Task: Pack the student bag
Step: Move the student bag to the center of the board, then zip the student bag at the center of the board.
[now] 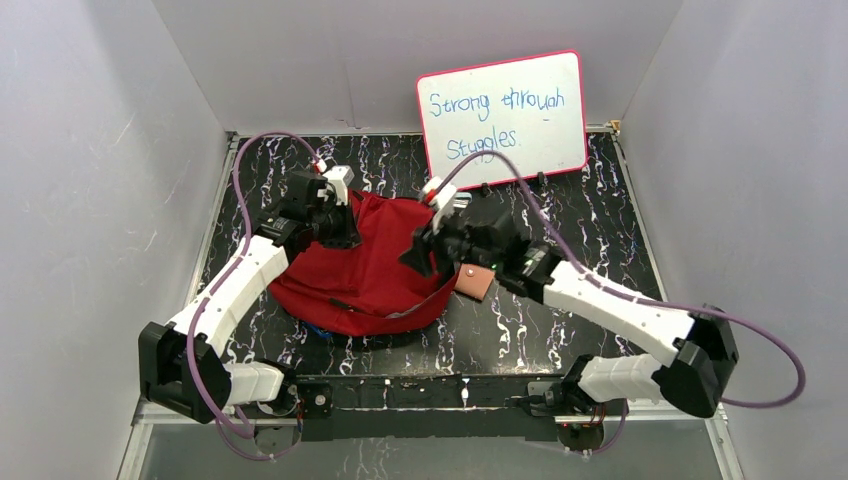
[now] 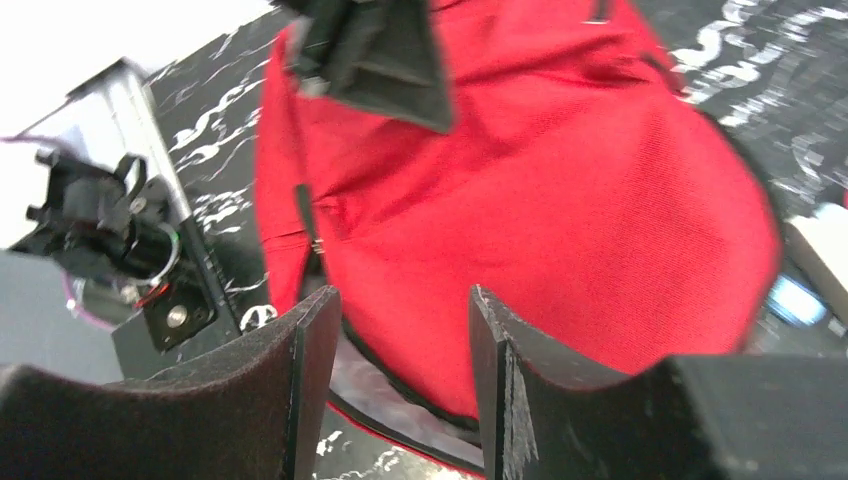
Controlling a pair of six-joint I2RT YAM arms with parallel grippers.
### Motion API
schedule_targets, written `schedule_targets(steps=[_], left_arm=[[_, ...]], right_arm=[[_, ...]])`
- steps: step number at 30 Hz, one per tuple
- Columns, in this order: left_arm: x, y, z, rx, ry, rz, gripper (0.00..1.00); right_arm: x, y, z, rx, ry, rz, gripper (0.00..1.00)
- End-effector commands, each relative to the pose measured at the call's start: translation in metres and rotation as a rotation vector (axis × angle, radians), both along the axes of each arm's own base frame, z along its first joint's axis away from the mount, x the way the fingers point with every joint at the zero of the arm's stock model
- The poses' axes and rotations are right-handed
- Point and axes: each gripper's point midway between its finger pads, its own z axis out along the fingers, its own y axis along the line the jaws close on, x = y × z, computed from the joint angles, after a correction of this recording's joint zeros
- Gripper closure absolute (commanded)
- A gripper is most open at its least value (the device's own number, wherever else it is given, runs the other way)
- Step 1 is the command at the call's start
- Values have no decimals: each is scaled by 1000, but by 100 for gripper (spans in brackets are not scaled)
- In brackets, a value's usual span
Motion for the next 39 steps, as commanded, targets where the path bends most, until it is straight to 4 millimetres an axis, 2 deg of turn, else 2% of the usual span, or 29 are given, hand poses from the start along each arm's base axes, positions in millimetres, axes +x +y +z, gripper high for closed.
schedule_targets(steps=[1,7,10,20,27,32,39], left_arm=[[9,0,19,4,-59,1,100],[7,3,14,18,-48,-1,100],[7,5,12,27,-48,1,100],[4,8,10,36,-43,6,100],[5,10,12,39,-46,5,100],[4,10,12,38,-46,4,100],[5,12,13,40,-49,7,100]], right_arm=[[-41,52,20,116,-192,216,43],[-90,94,-11,84,-453,450,43],[-100,110,-29,43,-518,530,43],[-80,147,-70,-86,-641,490,46],[-75,168,-78,-104,-675,442,47],[-61,173,-84,-125,-676,364,51],[-62,181,-102,-156,-648,395,56]])
